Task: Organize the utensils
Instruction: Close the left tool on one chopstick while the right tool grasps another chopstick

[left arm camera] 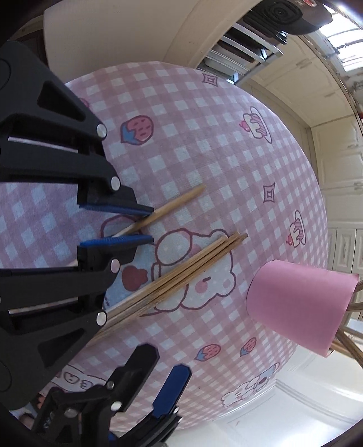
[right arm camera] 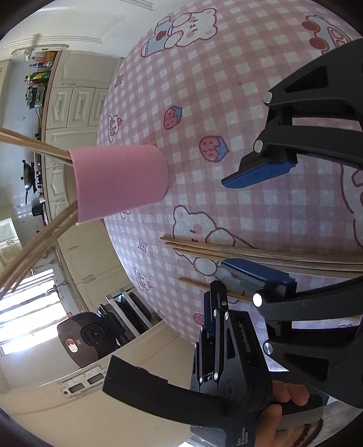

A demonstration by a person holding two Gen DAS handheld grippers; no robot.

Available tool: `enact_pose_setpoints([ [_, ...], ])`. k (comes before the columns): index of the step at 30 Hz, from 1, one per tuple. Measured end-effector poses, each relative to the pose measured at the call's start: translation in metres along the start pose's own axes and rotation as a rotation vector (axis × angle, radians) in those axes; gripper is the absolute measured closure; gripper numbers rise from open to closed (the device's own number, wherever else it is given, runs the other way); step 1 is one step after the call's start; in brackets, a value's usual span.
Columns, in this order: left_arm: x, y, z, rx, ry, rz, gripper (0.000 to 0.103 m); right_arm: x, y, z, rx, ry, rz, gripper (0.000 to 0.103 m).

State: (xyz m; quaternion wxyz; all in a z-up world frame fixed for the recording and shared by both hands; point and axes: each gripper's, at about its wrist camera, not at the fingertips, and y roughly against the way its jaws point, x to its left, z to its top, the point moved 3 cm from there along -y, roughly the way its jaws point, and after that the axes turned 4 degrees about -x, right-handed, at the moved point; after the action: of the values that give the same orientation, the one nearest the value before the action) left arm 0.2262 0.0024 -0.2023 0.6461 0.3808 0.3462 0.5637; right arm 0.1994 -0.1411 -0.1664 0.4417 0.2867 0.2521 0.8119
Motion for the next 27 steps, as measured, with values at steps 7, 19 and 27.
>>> enact_pose_setpoints([
  [7,0.002,0.001,-0.002,-0.005,-0.031,-0.052,0.091,0.011,-0.03,0.01,0.066,0.065,-0.03,0.069],
  [19,0.006,0.004,-0.006,-0.022,-0.008,-0.074,0.091,0.021,-0.056,0.022,0.125,0.131,-0.069,0.08],
  [27,0.012,0.002,0.0,-0.01,0.011,-0.081,0.091,0.037,-0.067,0.027,0.207,0.21,-0.099,0.088],
])
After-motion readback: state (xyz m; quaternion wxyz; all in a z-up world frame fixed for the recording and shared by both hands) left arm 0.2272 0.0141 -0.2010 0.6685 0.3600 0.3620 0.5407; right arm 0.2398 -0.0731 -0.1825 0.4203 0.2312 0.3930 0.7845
